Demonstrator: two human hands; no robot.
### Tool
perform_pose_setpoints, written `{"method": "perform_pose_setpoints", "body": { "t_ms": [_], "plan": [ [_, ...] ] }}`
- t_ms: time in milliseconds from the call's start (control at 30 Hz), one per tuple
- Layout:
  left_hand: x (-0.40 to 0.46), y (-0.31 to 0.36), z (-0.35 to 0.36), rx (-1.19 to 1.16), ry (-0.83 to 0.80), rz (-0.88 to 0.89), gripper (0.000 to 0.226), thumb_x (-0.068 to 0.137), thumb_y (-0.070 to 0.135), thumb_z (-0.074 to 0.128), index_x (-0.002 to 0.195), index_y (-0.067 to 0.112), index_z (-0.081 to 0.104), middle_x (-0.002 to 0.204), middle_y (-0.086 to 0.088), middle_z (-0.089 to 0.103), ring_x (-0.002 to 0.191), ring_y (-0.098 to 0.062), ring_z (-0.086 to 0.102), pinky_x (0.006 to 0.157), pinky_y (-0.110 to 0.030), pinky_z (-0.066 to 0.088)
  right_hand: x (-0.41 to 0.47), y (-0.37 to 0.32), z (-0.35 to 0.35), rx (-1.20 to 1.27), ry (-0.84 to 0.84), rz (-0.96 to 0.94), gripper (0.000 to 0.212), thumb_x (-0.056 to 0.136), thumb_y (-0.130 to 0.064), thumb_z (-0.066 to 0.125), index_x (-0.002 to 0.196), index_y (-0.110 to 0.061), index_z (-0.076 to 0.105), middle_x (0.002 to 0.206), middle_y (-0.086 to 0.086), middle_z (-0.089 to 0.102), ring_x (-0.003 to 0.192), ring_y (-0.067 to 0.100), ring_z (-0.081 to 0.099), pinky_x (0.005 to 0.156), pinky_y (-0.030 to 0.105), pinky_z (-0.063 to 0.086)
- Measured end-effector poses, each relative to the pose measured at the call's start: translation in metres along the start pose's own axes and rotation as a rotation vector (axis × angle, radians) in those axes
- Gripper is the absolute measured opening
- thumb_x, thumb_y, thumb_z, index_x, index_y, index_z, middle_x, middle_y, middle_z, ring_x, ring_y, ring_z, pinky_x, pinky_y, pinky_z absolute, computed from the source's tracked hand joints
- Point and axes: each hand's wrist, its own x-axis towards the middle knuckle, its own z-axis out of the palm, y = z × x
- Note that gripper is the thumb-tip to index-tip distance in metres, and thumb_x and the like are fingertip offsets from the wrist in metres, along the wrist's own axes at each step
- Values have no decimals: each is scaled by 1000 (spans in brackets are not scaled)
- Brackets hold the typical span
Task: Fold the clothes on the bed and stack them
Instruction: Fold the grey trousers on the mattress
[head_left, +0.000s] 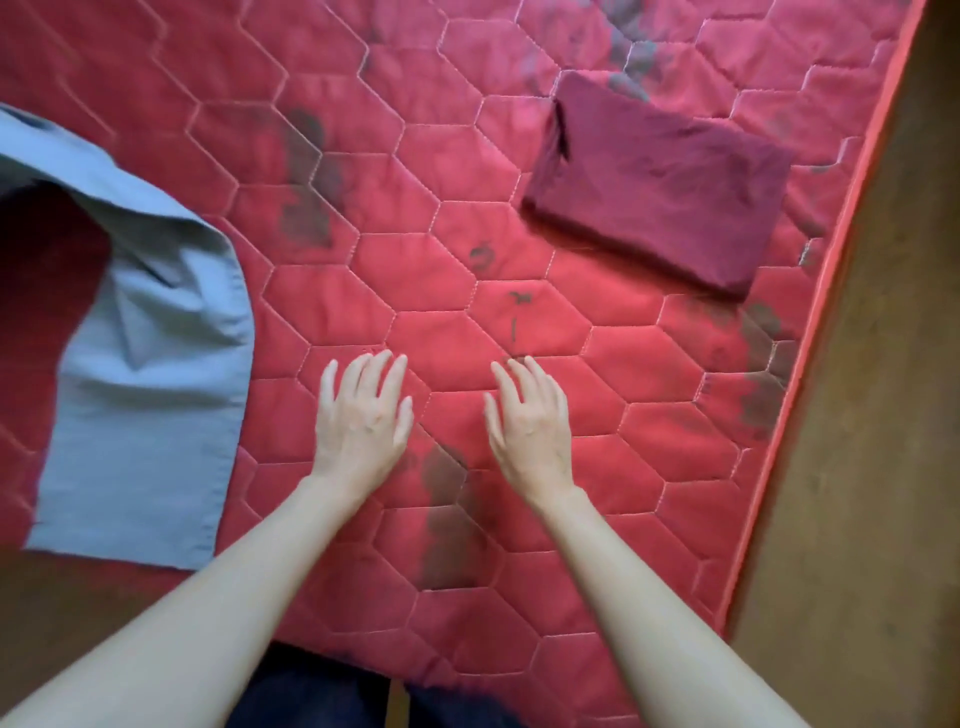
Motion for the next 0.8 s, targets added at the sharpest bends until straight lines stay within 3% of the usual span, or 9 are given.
{"method": "perform_pose_setpoints", "body": {
  "t_ms": [267, 533, 800],
  "plan": [
    [-43, -110, -26, -34, 129, -173, 51, 90, 30, 40, 129, 5, 60, 130, -16, 58, 123, -33, 55, 104, -56, 37, 0, -108, 34, -11, -28, -159, 37, 88, -18, 65, 123, -6, 64, 126, 16, 62, 129, 35, 50, 100, 50, 45],
    [-63, -279, -64, 29, 315, -232, 48, 89, 29, 43, 128, 5, 61, 132, -18, 58, 123, -35, 54, 104, -57, 38, 55, -267, 68, 7, 52, -332, 43, 86, -16, 67, 127, -3, 60, 128, 18, 59, 129, 37, 49, 101, 51, 44],
    [-80, -453, -91, 8, 333, -312, 48, 89, 27, 46, 131, 6, 57, 135, -17, 54, 127, -34, 50, 106, -56, 35, 97, -442, 103, 12, 116, -514, 44, 87, -15, 66, 129, -5, 59, 135, 22, 55, 131, 38, 46, 107, 52, 39]
  ]
}}
